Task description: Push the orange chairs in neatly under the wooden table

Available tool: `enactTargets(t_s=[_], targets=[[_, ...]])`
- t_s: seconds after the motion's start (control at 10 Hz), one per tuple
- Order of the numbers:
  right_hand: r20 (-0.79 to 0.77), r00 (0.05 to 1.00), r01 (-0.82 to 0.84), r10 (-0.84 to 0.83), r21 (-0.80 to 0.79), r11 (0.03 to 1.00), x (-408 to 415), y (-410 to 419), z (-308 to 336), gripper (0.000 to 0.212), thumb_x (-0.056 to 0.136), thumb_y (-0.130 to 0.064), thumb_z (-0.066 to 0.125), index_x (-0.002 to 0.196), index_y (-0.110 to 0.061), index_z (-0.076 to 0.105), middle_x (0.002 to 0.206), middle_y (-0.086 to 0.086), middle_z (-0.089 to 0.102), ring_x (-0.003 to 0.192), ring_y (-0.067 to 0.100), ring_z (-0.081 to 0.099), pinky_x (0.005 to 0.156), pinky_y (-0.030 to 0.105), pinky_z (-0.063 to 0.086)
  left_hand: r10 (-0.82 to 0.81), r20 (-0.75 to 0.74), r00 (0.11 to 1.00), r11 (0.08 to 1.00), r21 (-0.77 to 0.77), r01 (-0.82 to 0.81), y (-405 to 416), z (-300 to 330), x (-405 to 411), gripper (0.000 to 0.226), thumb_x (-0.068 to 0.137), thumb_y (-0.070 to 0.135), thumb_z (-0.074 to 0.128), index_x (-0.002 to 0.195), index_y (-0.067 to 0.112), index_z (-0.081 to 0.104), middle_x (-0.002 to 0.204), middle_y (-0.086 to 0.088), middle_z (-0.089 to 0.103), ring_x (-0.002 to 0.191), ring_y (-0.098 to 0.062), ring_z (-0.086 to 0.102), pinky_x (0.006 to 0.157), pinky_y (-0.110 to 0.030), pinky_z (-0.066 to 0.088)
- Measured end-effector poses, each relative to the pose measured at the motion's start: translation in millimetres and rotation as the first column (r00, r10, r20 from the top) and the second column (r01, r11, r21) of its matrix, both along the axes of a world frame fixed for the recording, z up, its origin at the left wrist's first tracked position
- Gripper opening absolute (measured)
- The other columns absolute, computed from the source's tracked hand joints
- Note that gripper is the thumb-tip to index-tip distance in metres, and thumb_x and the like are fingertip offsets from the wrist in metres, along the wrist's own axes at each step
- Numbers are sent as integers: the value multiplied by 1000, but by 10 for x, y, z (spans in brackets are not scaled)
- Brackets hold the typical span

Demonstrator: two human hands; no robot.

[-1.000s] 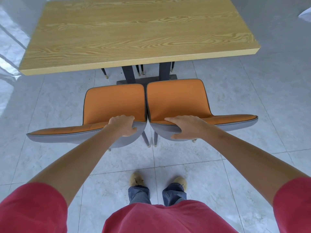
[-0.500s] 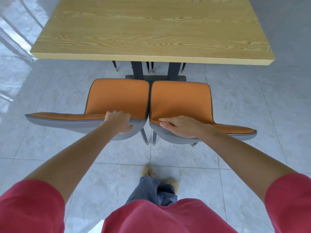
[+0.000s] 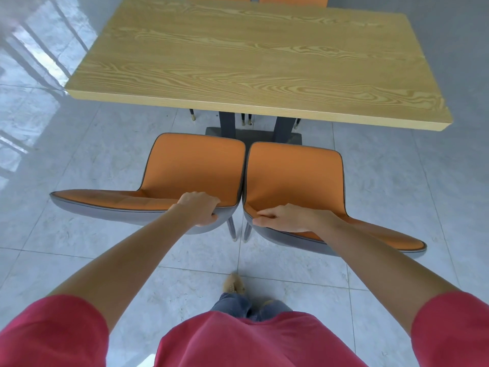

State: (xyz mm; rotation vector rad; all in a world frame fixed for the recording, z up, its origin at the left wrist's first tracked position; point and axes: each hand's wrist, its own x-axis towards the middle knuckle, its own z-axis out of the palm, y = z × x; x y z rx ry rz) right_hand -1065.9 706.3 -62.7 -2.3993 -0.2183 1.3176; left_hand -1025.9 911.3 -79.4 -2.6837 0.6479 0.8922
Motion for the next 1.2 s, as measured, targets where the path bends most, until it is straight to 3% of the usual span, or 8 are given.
enactTargets(t_s=[0.3,0.5,0.6,0.8,1.0,1.2], targets=[[8,1000,-21,21,10,1000,98,-69,-71,57,91,-65,27,139,-38,41,150,-10,38,140,21,32,116,42,23,76,-13,997,997,-10,-76,-27,25,-9,34,95,32,41,121,14,56,113,-8,65,98,-24,61,72,-31,45],[99,984,-138,146,-82,987,217,-276,-89,64,89,-65,32,144,-34,33,154,-2,31,142,24,27,116,44,25,277,-39,960,959,-43,-279,-201,194,-52,50,97,44,35,141,20,40,137,-5,54,123,-25,52,93,-35,47],[177,943,-266,282,-108,958,318,-431,-5,62,93,-57,37,148,-29,28,155,2,29,142,25,28,114,42,28,421,-10,907,905,-55,-421,-407,329,-109,55,97,45,35,147,23,31,150,-1,40,136,-23,40,106,-39,38],[291,810,-473,509,-188,860,467,-680,145,65,94,-53,38,150,-25,20,158,4,21,145,23,21,116,42,19,627,67,776,776,-147,-614,-837,480,-311,57,97,46,35,147,20,29,152,0,36,140,-23,33,112,-42,30],[351,701,-579,621,-228,783,422,-834,247,67,94,-53,39,151,-26,17,159,6,17,147,25,13,118,48,8,734,111,670,678,-190,-710,-1165,624,-652,62,96,47,37,149,17,22,153,-3,32,143,-24,25,115,-44,23],[484,609,-616,628,-210,760,288,-903,354,66,94,-52,40,150,-27,17,159,6,16,147,25,10,118,48,5,801,163,576,599,-173,-782,-1292,753,-970,72,94,49,40,151,16,11,158,-5,16,148,-28,8,116,-56,7]])
